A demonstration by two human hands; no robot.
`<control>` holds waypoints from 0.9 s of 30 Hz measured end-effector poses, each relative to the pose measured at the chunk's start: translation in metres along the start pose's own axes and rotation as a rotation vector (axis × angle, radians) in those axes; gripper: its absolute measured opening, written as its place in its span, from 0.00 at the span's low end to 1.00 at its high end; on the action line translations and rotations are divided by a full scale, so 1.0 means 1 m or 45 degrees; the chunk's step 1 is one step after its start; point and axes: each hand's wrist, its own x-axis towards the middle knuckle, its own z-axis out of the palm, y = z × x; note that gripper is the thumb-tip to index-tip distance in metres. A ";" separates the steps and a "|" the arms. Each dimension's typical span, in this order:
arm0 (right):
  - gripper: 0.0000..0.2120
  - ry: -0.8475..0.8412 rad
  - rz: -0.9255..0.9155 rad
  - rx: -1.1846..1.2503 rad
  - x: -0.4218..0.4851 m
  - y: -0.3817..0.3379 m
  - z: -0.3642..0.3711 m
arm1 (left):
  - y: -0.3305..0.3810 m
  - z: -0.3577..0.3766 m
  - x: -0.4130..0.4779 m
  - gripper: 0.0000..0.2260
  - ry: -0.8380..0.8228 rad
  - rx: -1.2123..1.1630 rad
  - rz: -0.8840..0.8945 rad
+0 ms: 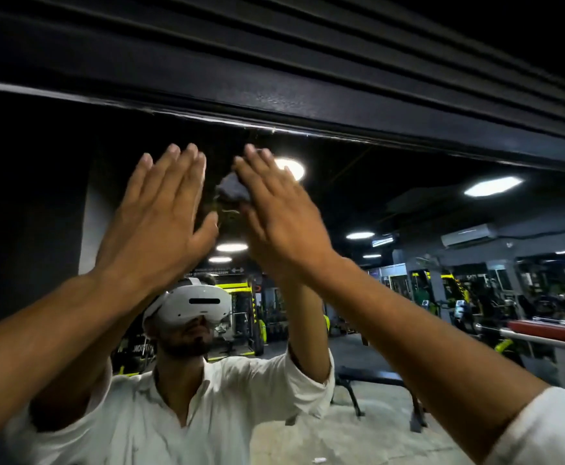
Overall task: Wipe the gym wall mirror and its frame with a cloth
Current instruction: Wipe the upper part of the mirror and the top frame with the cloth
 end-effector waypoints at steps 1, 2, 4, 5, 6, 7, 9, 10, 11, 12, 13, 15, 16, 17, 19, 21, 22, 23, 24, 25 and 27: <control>0.28 0.011 0.075 -0.029 -0.007 0.017 -0.005 | 0.002 0.001 -0.006 0.36 -0.021 0.056 0.076; 0.28 0.044 0.180 -0.038 -0.015 0.036 -0.009 | 0.005 0.004 -0.013 0.36 -0.041 0.101 0.151; 0.29 0.137 0.467 0.012 -0.036 0.061 -0.017 | 0.013 0.009 -0.027 0.37 -0.064 0.145 0.224; 0.30 0.179 0.616 0.045 -0.046 0.062 -0.018 | 0.018 0.010 -0.031 0.37 -0.067 0.151 0.217; 0.30 0.199 0.727 0.068 -0.056 0.056 -0.017 | 0.021 0.011 -0.034 0.36 -0.068 0.155 0.198; 0.31 0.189 0.768 0.074 -0.065 0.043 -0.015 | 0.025 0.012 -0.036 0.36 -0.070 0.159 0.183; 0.31 0.088 0.621 0.077 -0.084 0.013 -0.010 | 0.029 0.012 -0.036 0.36 -0.069 0.171 0.180; 0.30 0.009 0.459 0.079 -0.093 0.001 -0.010 | 0.029 0.012 -0.035 0.36 -0.067 0.178 0.188; 0.30 -0.080 0.272 0.072 -0.102 -0.002 -0.011 | 0.029 0.011 -0.034 0.36 -0.067 0.184 0.200; 0.30 -0.165 0.105 0.048 -0.107 0.004 -0.013 | 0.028 0.011 -0.034 0.36 -0.066 0.182 0.211; 0.30 -0.208 0.003 0.010 -0.108 0.019 -0.017 | 0.028 0.011 -0.035 0.35 -0.056 0.176 0.220; 0.31 -0.143 0.080 -0.051 -0.101 0.057 -0.024 | 0.029 0.010 -0.037 0.34 -0.039 0.173 0.240; 0.31 -0.065 0.252 -0.033 -0.094 0.075 -0.029 | 0.030 0.010 -0.036 0.34 -0.043 0.175 0.249; 0.32 0.023 0.461 0.008 -0.087 0.091 -0.033 | 0.030 0.009 -0.036 0.34 -0.049 0.177 0.252; 0.33 0.160 0.776 0.089 -0.074 0.103 -0.037 | 0.030 0.008 -0.037 0.34 -0.053 0.181 0.244; 0.34 0.155 0.808 0.163 -0.069 0.080 -0.028 | 0.032 0.007 -0.038 0.34 -0.041 0.189 0.230; 0.33 0.111 0.722 0.184 -0.072 0.057 -0.022 | 0.034 0.006 -0.039 0.34 -0.031 0.192 0.226; 0.32 0.053 0.587 0.185 -0.079 0.030 -0.015 | 0.035 0.006 -0.039 0.34 -0.018 0.187 0.223; 0.31 -0.017 0.421 0.173 -0.088 0.003 -0.009 | 0.034 0.005 -0.037 0.33 -0.007 0.175 0.219; 0.31 -0.097 0.249 0.139 -0.100 -0.019 -0.004 | 0.034 0.005 -0.037 0.34 -0.009 0.159 0.220; 0.31 -0.206 -0.022 0.055 -0.119 -0.031 0.001 | 0.029 0.003 -0.039 0.34 -0.046 0.127 0.247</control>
